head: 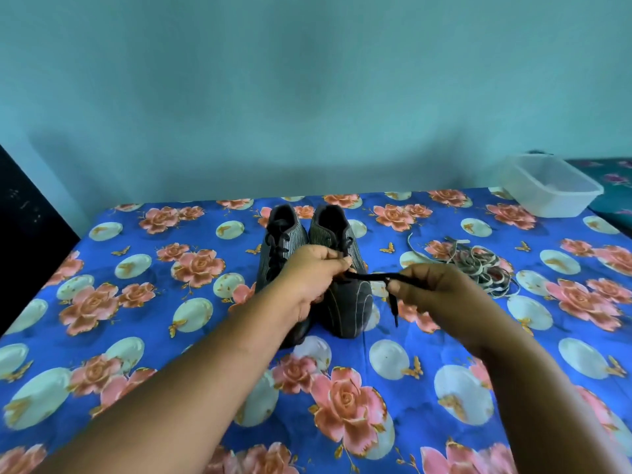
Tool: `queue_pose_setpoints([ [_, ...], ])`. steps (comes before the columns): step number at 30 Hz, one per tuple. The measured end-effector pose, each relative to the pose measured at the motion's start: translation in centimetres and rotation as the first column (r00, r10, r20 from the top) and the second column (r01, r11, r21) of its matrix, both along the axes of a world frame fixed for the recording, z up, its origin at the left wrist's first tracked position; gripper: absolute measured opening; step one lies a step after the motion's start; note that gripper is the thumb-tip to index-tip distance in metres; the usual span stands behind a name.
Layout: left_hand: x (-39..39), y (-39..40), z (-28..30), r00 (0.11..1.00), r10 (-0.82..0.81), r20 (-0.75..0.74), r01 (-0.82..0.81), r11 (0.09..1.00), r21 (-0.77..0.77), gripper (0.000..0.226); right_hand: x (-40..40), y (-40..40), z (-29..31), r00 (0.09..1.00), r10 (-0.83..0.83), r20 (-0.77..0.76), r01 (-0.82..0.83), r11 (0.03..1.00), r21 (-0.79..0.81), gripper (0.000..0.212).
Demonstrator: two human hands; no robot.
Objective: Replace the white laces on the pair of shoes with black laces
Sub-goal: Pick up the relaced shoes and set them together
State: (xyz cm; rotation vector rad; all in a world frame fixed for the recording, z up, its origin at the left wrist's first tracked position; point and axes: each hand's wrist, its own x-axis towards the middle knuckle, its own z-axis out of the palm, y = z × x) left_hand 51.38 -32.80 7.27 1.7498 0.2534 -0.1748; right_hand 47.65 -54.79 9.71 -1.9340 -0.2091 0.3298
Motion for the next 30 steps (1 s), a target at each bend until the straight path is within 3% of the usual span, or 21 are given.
queue_pose_setpoints([
  [2, 1.6, 1.1, 0.6, 0.977, -0.060, 0.203, -0.023, 0.924, 0.383, 0.010, 2.5, 0.9, 0.6, 0.996, -0.077, 0.049, 0.077, 0.997, 0.006, 0.015],
  [4, 3.2, 2.1, 1.6, 0.942, -0.137, 0.307, -0.097, 0.763, 0.639, 0.016, 5.4, 2.5, 1.0, 0.971, -0.175, 0.165, 0.178, 0.984, -0.005, 0.012],
  [7, 6.0, 3.2, 2.8, 0.911, -0.171, 0.374, -0.196, 0.619, 0.761, 0.018, 10.1, 5.0, 0.7, 0.931, -0.230, 0.285, 0.247, 0.969, -0.024, 0.021],
  [10, 8.4, 3.5, 3.0, 0.917, -0.191, 0.352, -0.200, 0.544, 0.815, 0.019, 13.8, 7.5, 0.0, 0.888, -0.241, 0.391, 0.310, 0.943, -0.123, 0.022],
  [14, 10.4, 3.1, 2.8, 0.938, -0.180, 0.298, -0.159, 0.540, 0.826, 0.016, 16.6, 9.8, -1.3, 0.881, -0.186, 0.436, 0.357, 0.865, -0.353, 0.018],
  [17, 11.1, 3.2, 2.6, 0.961, -0.168, 0.221, -0.105, 0.518, 0.849, 0.016, 17.5, 9.9, -1.9, 0.943, -0.049, 0.329, 0.231, 0.809, -0.541, 0.034],
  [19, 11.1, 3.8, 2.4, 0.964, -0.173, 0.200, -0.074, 0.550, 0.832, 0.016, 17.4, 9.6, -1.3, 0.965, 0.010, 0.262, 0.151, 0.796, -0.587, 0.039],
  [22, 10.1, 4.7, 2.0, 0.952, -0.178, 0.250, -0.088, 0.623, 0.777, 0.015, 16.5, 8.3, 0.0, 0.952, 0.038, 0.303, 0.131, 0.845, -0.518, 0.046],
  [26, 7.2, 5.3, 1.1, 0.921, -0.187, 0.342, -0.137, 0.668, 0.732, 0.014, 13.8, 6.4, -0.1, 0.905, 0.042, 0.423, 0.110, 0.937, -0.330, 0.029],
  [30, 3.9, 4.5, -0.3, 0.850, -0.246, 0.467, -0.177, 0.701, 0.691, 0.015, 11.0, 4.0, -3.1, 0.887, 0.013, 0.462, 0.146, 0.940, -0.307, 0.017],
])
